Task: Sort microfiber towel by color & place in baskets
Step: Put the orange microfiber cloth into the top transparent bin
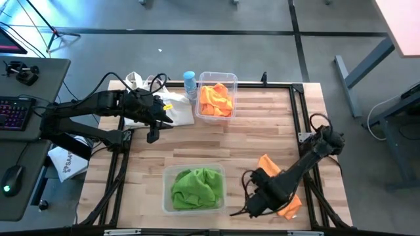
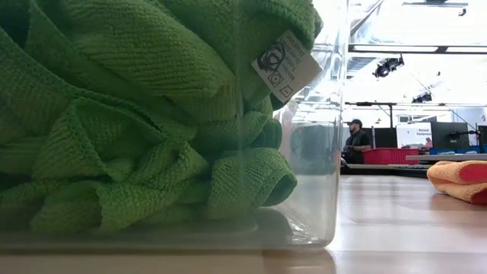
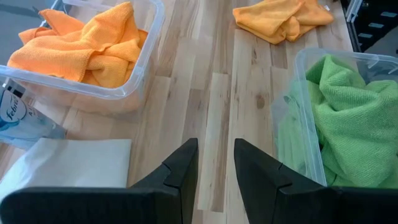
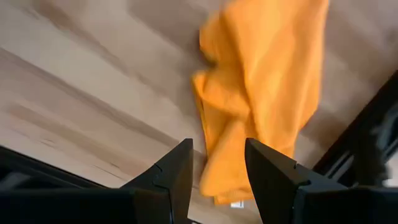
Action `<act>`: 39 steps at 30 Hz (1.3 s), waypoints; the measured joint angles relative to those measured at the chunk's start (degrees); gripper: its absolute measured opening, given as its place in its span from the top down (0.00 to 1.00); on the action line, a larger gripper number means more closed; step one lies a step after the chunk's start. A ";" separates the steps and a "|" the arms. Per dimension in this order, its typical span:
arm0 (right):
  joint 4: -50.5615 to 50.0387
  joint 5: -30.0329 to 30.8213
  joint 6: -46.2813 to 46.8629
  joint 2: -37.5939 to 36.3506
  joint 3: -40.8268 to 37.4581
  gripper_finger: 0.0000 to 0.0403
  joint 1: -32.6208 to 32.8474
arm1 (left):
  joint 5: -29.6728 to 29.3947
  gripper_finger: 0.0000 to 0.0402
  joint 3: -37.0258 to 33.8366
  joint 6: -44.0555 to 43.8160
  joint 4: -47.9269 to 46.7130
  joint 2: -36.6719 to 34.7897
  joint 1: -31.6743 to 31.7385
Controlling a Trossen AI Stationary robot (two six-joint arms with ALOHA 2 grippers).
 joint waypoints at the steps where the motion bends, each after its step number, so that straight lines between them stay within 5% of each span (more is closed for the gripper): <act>1: 1.72 -1.51 0.59 0.00 -2.22 0.65 0.48 | 0.00 0.77 0.00 0.00 0.00 0.00 0.02; 11: 22.48 -6.10 4.58 -0.76 -22.85 0.65 4.21 | 0.00 0.77 0.00 0.39 0.02 0.02 0.02; 26: 43.69 -0.45 10.79 -13.92 -48.81 0.66 6.82 | -0.36 0.77 0.00 -2.49 0.53 0.02 0.01; 31: 48.27 -0.13 9.31 -16.64 -54.19 0.80 6.53 | -0.89 0.77 0.00 -3.98 0.53 0.02 -0.01; 34: 43.00 6.49 3.28 -19.31 -53.56 0.96 6.13 | -2.21 0.77 0.00 -4.80 0.60 0.02 -0.01; 39: 31.89 21.35 -7.75 -27.38 -51.70 0.95 3.40 | -5.76 0.77 0.00 -6.76 0.59 0.03 0.06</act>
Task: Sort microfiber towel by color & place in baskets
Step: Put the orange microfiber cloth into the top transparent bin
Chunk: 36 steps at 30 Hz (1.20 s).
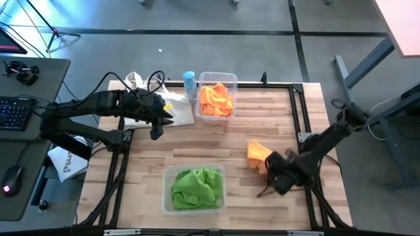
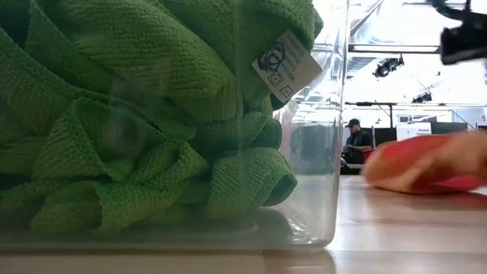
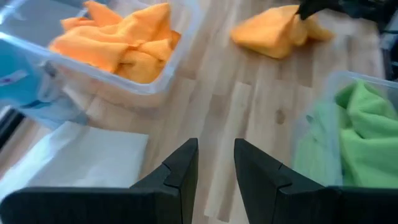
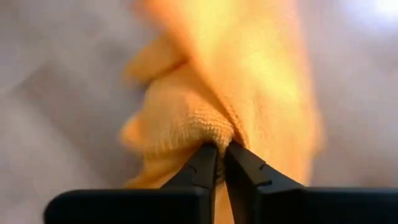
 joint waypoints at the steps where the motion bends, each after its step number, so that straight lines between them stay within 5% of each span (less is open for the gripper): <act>1: -2.35 2.03 -1.97 -1.92 -0.13 0.96 -0.97 | -1.08 0.77 0.00 -0.39 0.02 0.02 0.00; 10: -5.01 21.33 -22.07 -24.86 -1.00 0.99 -13.83 | -6.15 0.77 -0.04 1.71 0.20 1.22 0.02; 18: 10.29 14.57 -50.79 -37.65 2.72 1.00 -29.01 | -5.86 0.77 -0.04 4.31 0.39 4.69 0.09; 25: 15.75 10.77 -69.91 -29.29 16.48 1.00 -40.16 | -6.25 0.77 -0.85 11.40 5.15 5.02 0.13; 36: 15.70 -9.51 -89.82 -3.82 38.52 1.00 -56.32 | -6.21 0.77 -13.47 11.03 14.11 -4.71 2.14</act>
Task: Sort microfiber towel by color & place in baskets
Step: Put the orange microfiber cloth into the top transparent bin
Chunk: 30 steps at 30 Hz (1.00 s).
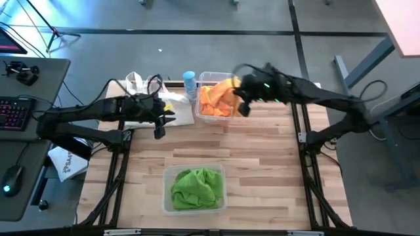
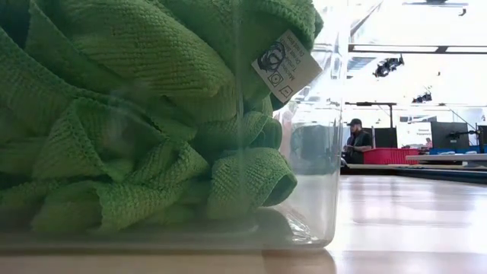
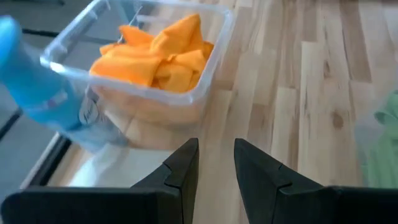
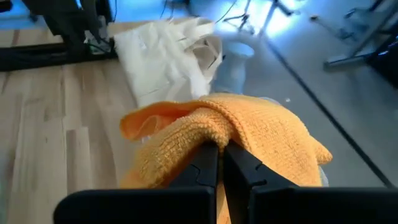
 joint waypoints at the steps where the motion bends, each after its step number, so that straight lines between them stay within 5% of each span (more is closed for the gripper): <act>1: -0.02 -2.28 -1.04 2.43 1.54 1.00 -1.55 | 0.03 0.77 -1.46 -0.69 0.41 -1.50 -0.02; 15: -3.45 -16.10 -1.86 25.35 14.30 1.00 -14.12 | 0.51 0.86 -24.59 -5.63 16.42 -22.47 -2.77; 30: -6.71 -19.01 -1.76 33.89 14.38 1.00 -14.33 | 1.59 0.88 -41.83 -10.49 22.17 -43.34 -2.84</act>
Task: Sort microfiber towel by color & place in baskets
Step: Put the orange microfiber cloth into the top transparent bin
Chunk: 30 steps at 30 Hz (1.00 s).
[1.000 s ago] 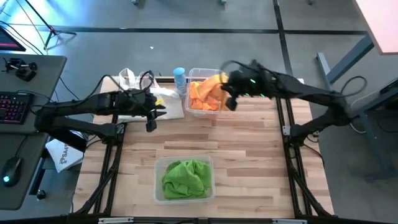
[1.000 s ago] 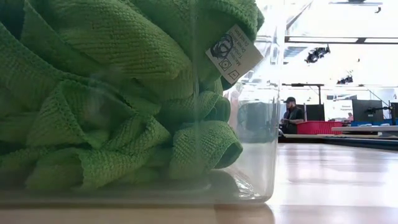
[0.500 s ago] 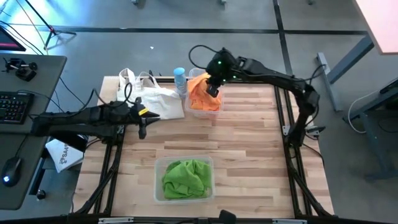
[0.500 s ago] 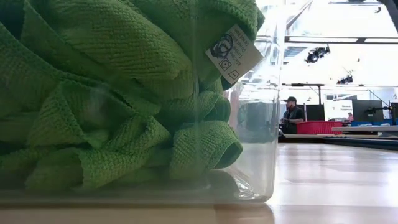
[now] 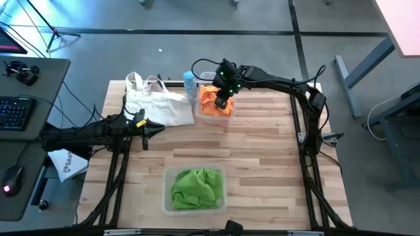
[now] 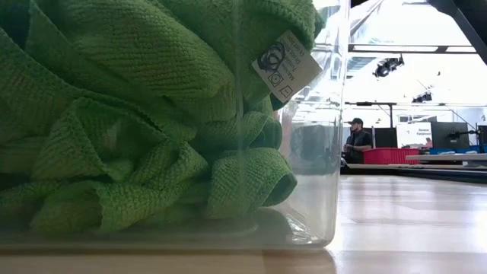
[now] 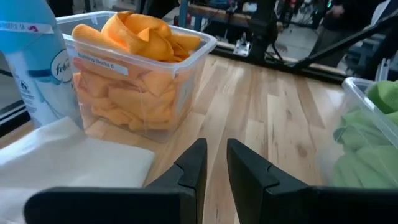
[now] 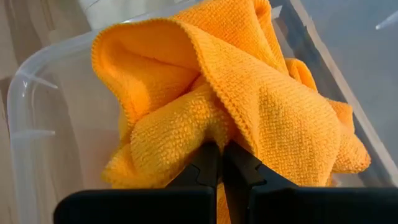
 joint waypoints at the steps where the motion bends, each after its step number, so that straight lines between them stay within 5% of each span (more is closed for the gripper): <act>1: 0.02 0.00 0.73 0.02 0.00 1.00 0.00 | 0.00 0.88 -0.90 -0.26 0.19 -1.42 0.00; 8: 0.01 -1.46 1.54 0.02 0.02 1.00 0.02 | -0.01 0.88 -5.86 -0.18 0.56 -11.17 -0.01; 25: -0.20 -2.72 1.57 0.04 -0.22 1.00 0.02 | 1.51 0.88 -7.44 3.82 3.30 -11.00 -0.06; 30: -0.22 -2.71 1.63 0.04 -0.24 1.00 0.02 | 5.36 0.88 -11.55 8.01 16.07 -11.02 -0.06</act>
